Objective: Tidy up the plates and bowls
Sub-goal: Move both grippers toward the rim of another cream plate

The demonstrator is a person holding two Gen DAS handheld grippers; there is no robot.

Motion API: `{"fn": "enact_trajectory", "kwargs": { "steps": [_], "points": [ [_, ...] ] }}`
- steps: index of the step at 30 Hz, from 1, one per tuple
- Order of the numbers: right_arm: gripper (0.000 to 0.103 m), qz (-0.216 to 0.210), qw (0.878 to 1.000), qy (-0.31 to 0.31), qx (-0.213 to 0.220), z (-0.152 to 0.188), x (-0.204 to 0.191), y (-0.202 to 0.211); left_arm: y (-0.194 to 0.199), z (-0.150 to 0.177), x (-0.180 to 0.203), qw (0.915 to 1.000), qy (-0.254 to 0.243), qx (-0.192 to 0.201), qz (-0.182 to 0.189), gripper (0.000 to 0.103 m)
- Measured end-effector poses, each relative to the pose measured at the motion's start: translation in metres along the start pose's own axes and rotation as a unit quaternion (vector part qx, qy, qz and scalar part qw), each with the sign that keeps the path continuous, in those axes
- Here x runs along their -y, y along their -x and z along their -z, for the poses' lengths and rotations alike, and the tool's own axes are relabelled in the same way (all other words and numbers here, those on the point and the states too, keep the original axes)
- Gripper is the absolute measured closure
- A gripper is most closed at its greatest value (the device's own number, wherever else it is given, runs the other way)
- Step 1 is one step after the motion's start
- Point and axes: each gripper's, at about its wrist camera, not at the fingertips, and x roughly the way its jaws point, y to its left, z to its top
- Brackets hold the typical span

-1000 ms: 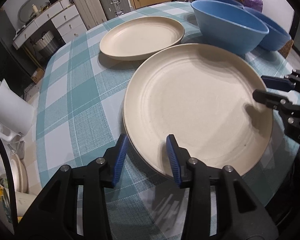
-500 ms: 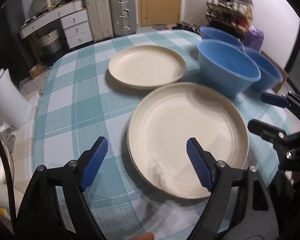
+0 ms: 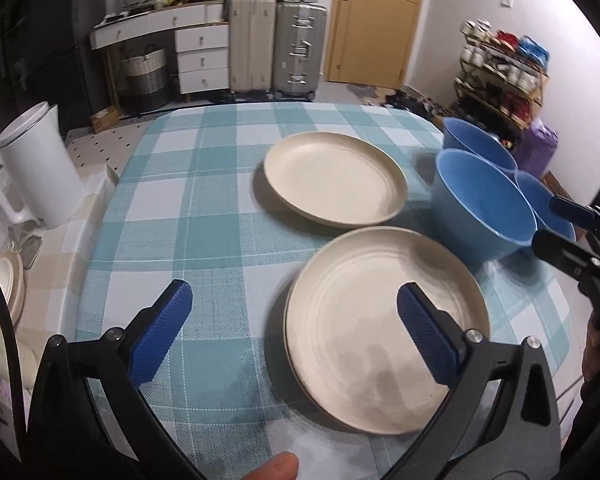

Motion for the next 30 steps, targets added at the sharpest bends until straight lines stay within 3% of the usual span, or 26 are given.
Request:
{"fn": "enact_trajectory", "kwargs": {
  "steps": [4, 9, 30],
  "points": [
    [0.001, -0.013, 1.0, 0.003, 0.004, -0.021, 0.006, -0.003, -0.001, -0.006, -0.004, 0.9996, 0.023, 0.013, -0.014, 0.001],
    [0.001, -0.017, 1.0, 0.017, 0.002, -0.041, 0.009, -0.011, -0.012, -0.016, -0.008, 0.9987, 0.043, 0.001, -0.027, 0.001],
    [0.001, -0.028, 0.998, 0.037, -0.048, -0.106, 0.028, -0.064, -0.063, -0.072, -0.013, 0.9967, 0.054, -0.016, -0.059, 0.001]
  ]
}}
